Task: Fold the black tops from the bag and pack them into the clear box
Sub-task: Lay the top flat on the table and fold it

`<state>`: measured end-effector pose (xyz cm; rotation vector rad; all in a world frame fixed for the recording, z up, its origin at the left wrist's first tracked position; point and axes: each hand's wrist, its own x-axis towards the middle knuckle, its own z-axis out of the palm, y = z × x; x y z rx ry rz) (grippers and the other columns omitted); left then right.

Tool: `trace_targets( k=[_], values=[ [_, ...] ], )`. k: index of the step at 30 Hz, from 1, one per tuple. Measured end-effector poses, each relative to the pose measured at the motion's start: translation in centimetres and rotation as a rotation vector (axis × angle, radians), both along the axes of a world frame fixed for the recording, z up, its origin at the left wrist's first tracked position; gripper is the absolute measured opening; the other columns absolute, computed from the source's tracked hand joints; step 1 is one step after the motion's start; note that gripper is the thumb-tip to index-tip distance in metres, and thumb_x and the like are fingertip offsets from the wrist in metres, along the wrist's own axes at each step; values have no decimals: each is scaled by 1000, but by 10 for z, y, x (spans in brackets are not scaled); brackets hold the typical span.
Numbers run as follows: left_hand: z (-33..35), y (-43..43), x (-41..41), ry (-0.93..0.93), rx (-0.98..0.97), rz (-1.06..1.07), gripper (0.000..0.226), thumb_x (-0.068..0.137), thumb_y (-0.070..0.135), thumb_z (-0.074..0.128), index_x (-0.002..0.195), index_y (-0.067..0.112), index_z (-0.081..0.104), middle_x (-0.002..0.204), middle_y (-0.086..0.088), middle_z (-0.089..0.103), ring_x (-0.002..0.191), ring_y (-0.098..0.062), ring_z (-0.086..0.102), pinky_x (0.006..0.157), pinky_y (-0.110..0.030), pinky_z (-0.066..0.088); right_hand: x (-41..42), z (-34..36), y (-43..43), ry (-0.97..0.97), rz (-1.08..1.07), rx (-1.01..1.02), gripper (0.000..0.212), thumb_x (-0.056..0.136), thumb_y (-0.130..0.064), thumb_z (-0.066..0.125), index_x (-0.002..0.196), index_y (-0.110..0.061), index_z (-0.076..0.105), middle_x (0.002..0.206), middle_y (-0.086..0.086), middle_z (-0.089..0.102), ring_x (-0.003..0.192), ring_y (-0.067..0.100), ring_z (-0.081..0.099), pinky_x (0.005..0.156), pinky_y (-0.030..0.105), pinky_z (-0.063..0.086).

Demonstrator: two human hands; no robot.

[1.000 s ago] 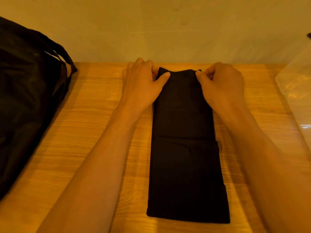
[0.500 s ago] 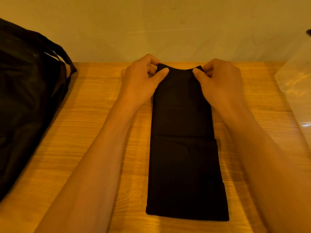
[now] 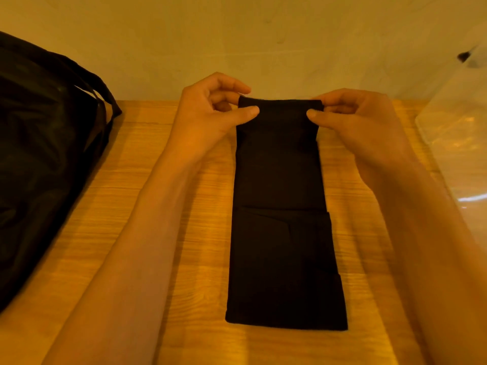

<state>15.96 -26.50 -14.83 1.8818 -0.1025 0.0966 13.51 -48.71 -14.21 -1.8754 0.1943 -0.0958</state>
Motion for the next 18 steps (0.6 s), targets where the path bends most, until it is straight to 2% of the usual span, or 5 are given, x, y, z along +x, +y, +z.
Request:
trace_targets(
  k=[4,8,10,12,18],
  values=[
    [15,14,-24,-42,28,-146,36,71,7,90,99,19,70,96,5,74,79,-9,59,72,-24,48,-37,14,-7,-119,152,-140,15,78,-11,83,86,-21,75,72,-17,64,64,-8,54,61,6,40],
    [21,24,-55,-74,206,-283,33,73,6,88,98,20,73,89,9,75,74,-4,52,66,-28,42,-71,11,-12,-197,291,-455,22,76,-16,85,81,-33,72,78,-21,62,82,-6,56,73,6,38],
    [15,25,-69,-116,281,-331,28,75,9,88,97,21,75,87,9,73,75,1,51,66,-21,39,-79,5,-16,-261,362,-579,27,74,-11,86,82,-33,72,83,-21,64,86,2,56,86,25,44],
    [7,25,-80,-204,407,-368,23,78,9,85,97,19,77,87,15,67,80,1,51,72,-13,39,-84,-3,-19,-344,410,-679,29,72,-5,86,84,-28,73,86,-15,68,88,15,57,87,45,45],
    [-3,29,-98,-305,611,-334,26,81,0,77,97,21,77,98,10,62,95,-13,54,85,-39,49,-91,-13,-21,-400,472,-749,31,75,-1,82,93,-25,74,94,-6,68,97,20,57,89,37,32]
  ],
)
